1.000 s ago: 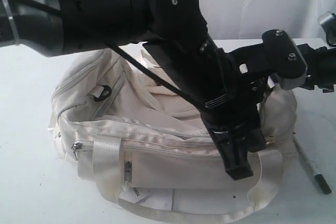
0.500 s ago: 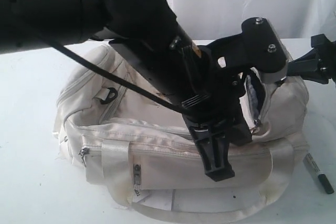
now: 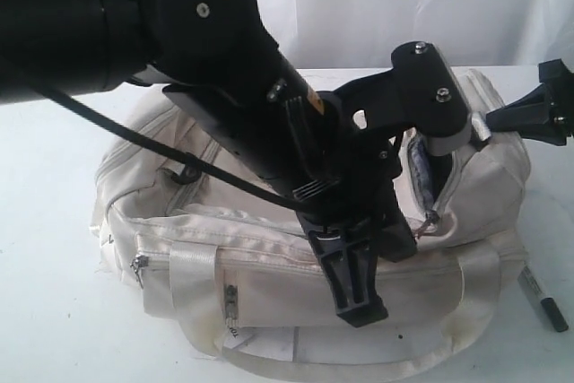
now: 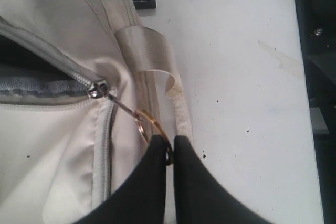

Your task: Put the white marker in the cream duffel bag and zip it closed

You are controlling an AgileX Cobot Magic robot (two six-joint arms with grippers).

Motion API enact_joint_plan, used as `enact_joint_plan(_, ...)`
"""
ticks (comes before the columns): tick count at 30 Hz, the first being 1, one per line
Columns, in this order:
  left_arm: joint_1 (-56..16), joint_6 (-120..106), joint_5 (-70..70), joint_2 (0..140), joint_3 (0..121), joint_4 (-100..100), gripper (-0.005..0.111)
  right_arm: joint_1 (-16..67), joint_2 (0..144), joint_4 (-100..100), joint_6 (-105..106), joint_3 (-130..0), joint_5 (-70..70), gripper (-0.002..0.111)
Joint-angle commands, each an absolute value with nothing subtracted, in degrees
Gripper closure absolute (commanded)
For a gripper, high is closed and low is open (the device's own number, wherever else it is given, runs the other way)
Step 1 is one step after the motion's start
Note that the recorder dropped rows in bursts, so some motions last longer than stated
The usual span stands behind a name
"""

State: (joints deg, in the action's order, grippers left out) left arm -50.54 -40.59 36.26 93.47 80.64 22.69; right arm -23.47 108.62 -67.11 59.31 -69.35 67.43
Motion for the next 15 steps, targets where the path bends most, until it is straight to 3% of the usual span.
enact_joint_plan(1,-52.1,-40.3,46.7,91.3,79.4,27.4,0.107,-26.1,109.4,-73.8,59.8,-72.5,54.2,0.108)
enact_joint_plan(6,-52.1,-40.7,43.8,91.3,79.4,27.4,0.107,-26.1,109.4,-73.4,61.7,-72.8,59.9,0.104)
enact_joint_plan(11,-52.1,-40.7,42.0,91.3,79.4,27.4,0.107,-26.0,109.3,-73.2,61.7,-72.8,63.0,0.078)
enact_joint_plan(15,-52.1,-40.7,41.6,91.3,79.4,27.4,0.107,-25.8,108.1,-71.3,61.6,-72.8,62.0,0.063)
